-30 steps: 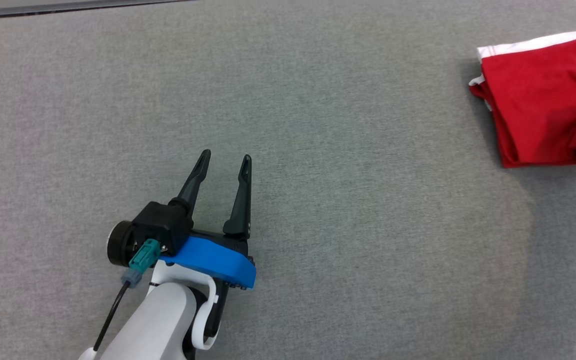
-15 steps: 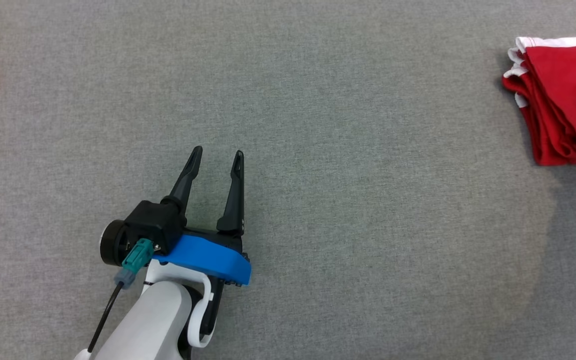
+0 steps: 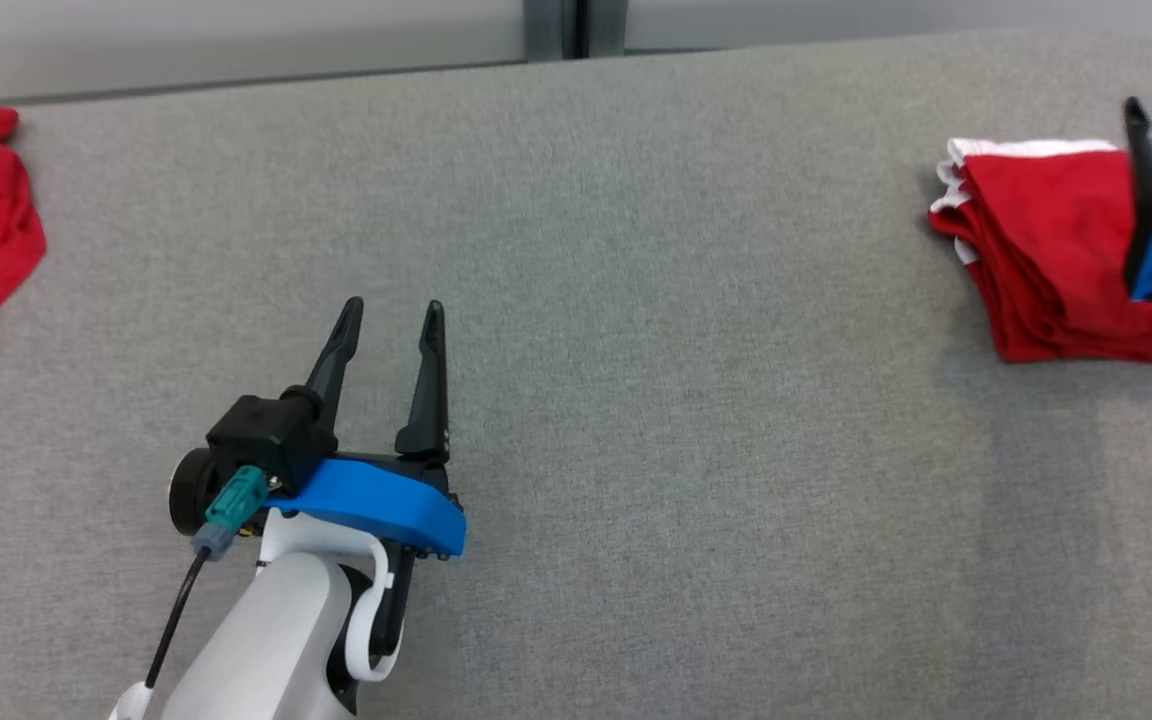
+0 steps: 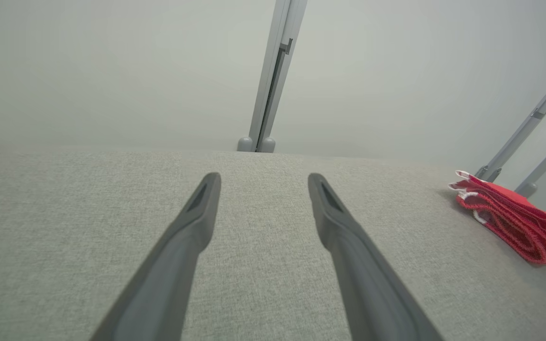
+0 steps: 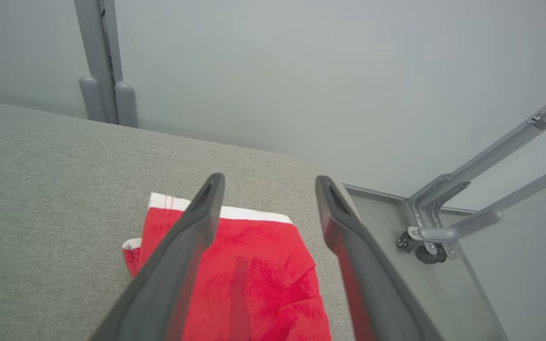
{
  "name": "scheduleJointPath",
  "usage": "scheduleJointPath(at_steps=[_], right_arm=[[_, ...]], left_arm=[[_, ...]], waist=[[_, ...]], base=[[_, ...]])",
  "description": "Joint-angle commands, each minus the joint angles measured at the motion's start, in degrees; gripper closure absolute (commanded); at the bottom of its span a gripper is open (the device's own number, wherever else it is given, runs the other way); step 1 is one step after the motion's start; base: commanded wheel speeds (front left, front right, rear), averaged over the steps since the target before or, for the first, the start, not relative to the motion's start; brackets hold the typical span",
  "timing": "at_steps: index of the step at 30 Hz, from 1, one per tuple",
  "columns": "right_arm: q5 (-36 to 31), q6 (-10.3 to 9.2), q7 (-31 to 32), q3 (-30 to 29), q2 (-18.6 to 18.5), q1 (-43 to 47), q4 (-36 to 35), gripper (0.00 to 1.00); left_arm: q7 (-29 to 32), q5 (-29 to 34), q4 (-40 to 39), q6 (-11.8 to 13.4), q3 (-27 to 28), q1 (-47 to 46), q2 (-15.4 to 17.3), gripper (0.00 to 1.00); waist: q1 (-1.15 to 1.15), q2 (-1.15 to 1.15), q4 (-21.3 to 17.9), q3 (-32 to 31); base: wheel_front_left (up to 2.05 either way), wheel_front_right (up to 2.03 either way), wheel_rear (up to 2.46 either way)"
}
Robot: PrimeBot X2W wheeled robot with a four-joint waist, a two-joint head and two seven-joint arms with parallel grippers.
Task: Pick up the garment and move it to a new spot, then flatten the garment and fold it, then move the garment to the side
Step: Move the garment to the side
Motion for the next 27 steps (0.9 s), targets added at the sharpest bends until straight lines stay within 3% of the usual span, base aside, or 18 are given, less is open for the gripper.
scheduleJointPath(at_steps=[1,15,27], right_arm=[[0.1,-0.01,-1.1,-0.3,1.5,1.8,-0.8,0.00],[2.4,-0.01,-9.4,-1.4,12.2,16.1,-8.5,0.00],[1.3,-0.01,-11.0,-7.0,19.4,35.3,-23.4,0.00]], left_arm=[[-0.6,-0.4,0.8,-0.1,0.8,-0.8,-0.2,0.00],[-3.4,-3.5,9.3,-0.1,4.8,2.7,-2.6,0.00],[-3.7,-1.8,13.5,-0.6,4.7,10.0,-2.0,0.00]], waist=[[0.00,0.00,-0.7,-1.8],[0.00,0.00,3.1,-11.1],[0.00,0.00,5.5,-16.1]], base=[[0.00,0.00,0.00],[0.00,0.00,0.00],[0.00,0.00,0.00]])
